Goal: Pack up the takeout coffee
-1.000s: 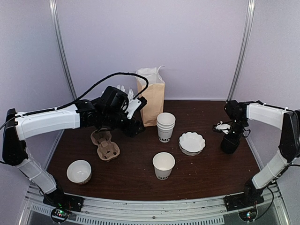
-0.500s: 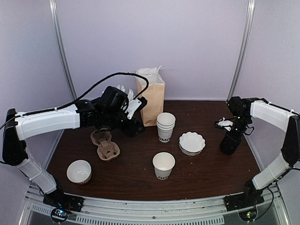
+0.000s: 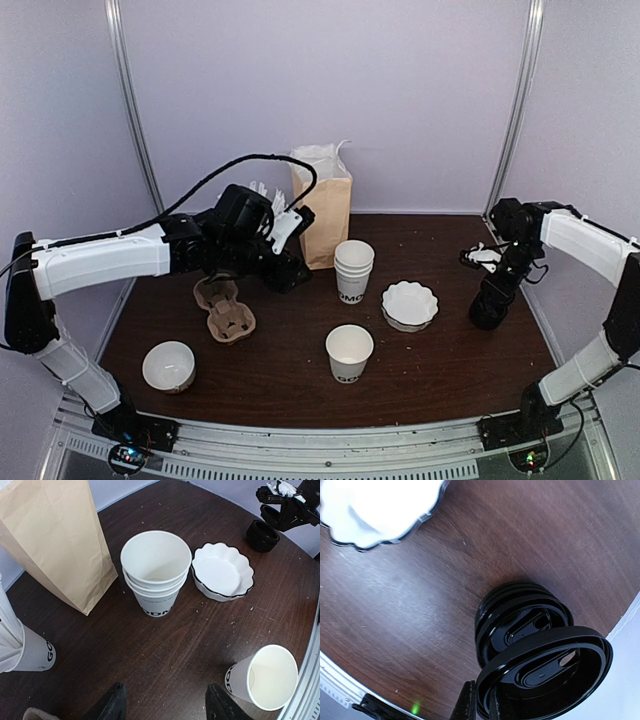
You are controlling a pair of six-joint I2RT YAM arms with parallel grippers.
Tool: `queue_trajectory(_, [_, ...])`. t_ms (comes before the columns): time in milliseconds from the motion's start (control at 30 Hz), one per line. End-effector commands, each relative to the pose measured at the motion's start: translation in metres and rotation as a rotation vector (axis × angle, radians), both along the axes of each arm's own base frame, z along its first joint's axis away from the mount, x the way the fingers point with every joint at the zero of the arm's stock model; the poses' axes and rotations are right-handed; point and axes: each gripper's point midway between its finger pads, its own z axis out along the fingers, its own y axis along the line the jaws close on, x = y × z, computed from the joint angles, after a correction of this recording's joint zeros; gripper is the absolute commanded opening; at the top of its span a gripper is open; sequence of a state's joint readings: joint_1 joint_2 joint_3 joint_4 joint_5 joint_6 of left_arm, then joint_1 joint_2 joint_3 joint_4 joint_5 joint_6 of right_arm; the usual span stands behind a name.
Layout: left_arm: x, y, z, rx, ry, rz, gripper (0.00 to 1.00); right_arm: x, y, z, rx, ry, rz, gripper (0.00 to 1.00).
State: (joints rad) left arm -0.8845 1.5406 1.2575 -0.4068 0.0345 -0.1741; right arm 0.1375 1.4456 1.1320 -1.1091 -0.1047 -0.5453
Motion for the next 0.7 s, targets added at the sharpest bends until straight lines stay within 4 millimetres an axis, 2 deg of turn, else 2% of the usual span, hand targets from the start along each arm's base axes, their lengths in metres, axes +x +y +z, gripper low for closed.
queue_trajectory(0, [-0.003, -0.012, 0.026, -0.130, -0.074, -0.045, 0.58, -0.006, 0.028, 0.047, 0.191, -0.083, 0.011, 0.06])
queue_trajectory(233, [-0.023, -0.041, 0.058, -0.245, -0.251, -0.179, 0.59, -0.014, 0.086, 0.108, 0.548, -0.144, 0.097, 0.05])
queue_trajectory(267, [-0.024, -0.050, 0.073, -0.301, -0.306, -0.203, 0.60, -0.017, 0.096, 0.119, 0.613, -0.148, 0.129, 0.06])
queue_trajectory(333, [-0.031, -0.062, 0.082, -0.352, -0.347, -0.261, 0.61, -0.023, 0.115, 0.138, 0.724, -0.151, 0.187, 0.06])
queue_trajectory(367, [-0.032, -0.069, 0.093, -0.402, -0.383, -0.284, 0.62, -0.026, 0.123, 0.146, 0.769, -0.150, 0.216, 0.07])
queue_trajectory(533, [-0.025, -0.094, 0.114, -0.504, -0.476, -0.333, 0.64, -0.046, 0.164, 0.172, 0.875, -0.100, 0.378, 0.07])
queue_trajectory(667, [-0.038, -0.109, 0.128, -0.644, -0.549, -0.427, 0.64, -0.059, 0.186, 0.183, 0.903, -0.068, 0.469, 0.07])
